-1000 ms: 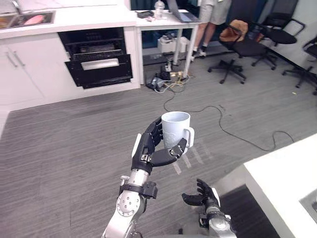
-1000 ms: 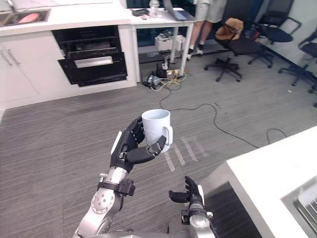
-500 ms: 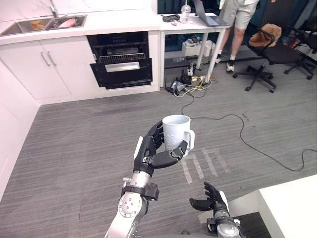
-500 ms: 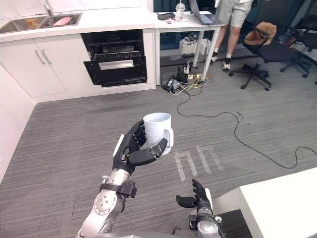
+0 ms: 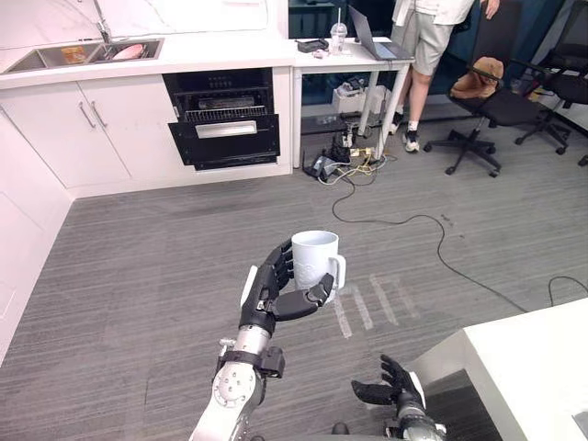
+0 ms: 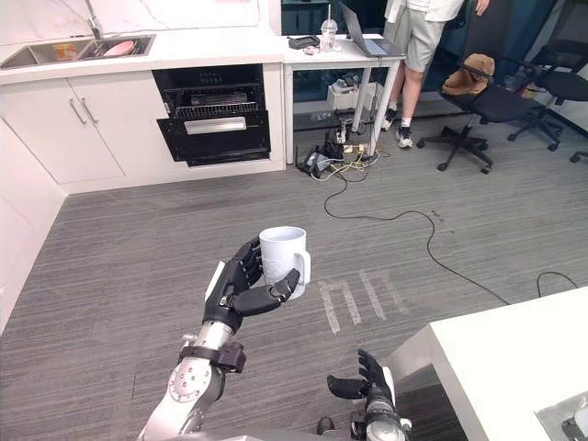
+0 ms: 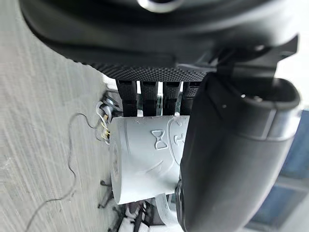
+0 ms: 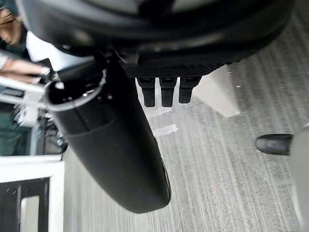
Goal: Walk over to the sink, pick up the cup, carry it to the dishwasher, place the cup inside the dishwasher, then close the dishwasher door
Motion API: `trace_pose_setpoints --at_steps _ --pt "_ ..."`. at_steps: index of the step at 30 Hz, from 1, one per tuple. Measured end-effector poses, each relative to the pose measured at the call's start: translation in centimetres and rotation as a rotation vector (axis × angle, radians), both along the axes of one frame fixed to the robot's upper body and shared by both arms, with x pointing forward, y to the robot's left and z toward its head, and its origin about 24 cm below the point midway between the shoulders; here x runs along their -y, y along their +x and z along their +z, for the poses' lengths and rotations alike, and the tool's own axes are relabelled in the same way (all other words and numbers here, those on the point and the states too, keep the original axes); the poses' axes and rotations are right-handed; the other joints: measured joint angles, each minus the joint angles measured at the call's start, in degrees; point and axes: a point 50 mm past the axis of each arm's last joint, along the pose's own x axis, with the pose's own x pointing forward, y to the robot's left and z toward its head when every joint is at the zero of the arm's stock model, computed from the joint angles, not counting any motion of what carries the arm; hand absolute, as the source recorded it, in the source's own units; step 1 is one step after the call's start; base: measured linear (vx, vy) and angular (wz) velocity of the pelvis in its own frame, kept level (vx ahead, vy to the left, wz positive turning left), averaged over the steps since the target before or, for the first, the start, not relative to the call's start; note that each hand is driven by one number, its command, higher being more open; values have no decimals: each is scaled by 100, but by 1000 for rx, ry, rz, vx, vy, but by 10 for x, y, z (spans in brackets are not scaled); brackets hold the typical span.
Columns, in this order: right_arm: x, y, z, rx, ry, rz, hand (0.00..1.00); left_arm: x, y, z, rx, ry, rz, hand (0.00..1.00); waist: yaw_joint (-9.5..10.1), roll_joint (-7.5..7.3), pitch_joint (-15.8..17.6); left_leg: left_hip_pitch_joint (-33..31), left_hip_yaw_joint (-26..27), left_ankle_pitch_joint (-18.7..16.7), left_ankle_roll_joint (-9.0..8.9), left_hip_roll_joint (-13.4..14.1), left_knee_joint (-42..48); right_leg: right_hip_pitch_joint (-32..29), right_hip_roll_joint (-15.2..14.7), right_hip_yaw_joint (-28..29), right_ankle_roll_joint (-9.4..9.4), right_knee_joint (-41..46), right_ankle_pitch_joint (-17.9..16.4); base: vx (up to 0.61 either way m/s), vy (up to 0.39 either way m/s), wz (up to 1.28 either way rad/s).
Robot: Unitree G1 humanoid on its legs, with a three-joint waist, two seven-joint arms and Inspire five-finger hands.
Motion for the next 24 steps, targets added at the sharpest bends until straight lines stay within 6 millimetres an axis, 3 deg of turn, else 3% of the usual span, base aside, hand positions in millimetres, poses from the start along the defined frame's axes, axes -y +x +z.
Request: trace_pose_setpoints --at_steps 4,11,13,15,16,18,20,24 --pt "6 11 4 40 20 -73 90 -4 -1 -7 -50 0 11 30 59 88 -32 -69 -64 124 -69 21 -102 33 15 -221 -35 29 14 43 -38 23" --pt "1 32 14 124 32 -67 90 -12 -2 -9 -60 8 43 30 173 78 -26 -67 -337 233 -69 -6 -181 157 -13 -556 -39 100 -74 -55 -16 27" --pt "0 32 15 131 31 -68 90 -11 -4 -10 -63 4 46 30 223 44 5 -198 -504 197 -107 -33 -138 135 -39 -709 -3 177 -178 -87 -16 55" --pt "1 35 17 147 27 -72 90 -12 -3 -7 -53 -3 51 30 299 56 108 -453 -564 104 -37 -66 118 118 -79 -962 -42 259 -264 -96 1 67" --pt "2 36 18 152 23 -74 90 -11 -3 -6 -47 -9 56 30 306 57 163 -566 -422 79 -6 -20 233 110 -110 -1115 -24 327 -304 -80 8 95" --pt "7 37 19 158 7 -90 90 -9 -2 -1 -32 -33 67 30 356 51 307 -687 514 76 241 207 402 98 -277 -1509 79 632 -467 -21 13 98" --pt "10 41 22 171 -11 -93 90 -9 -1 1 -26 -43 78 30 366 77 323 -830 1051 55 289 335 670 68 -401 -1732 130 860 -570 63 39 64" --pt "5 70 39 275 -7 -83 90 -19 1 7 5 -39 117 30 472 48 346 -999 1091 -83 171 156 889 -51 -656 -1768 310 1062 -716 88 117 18"
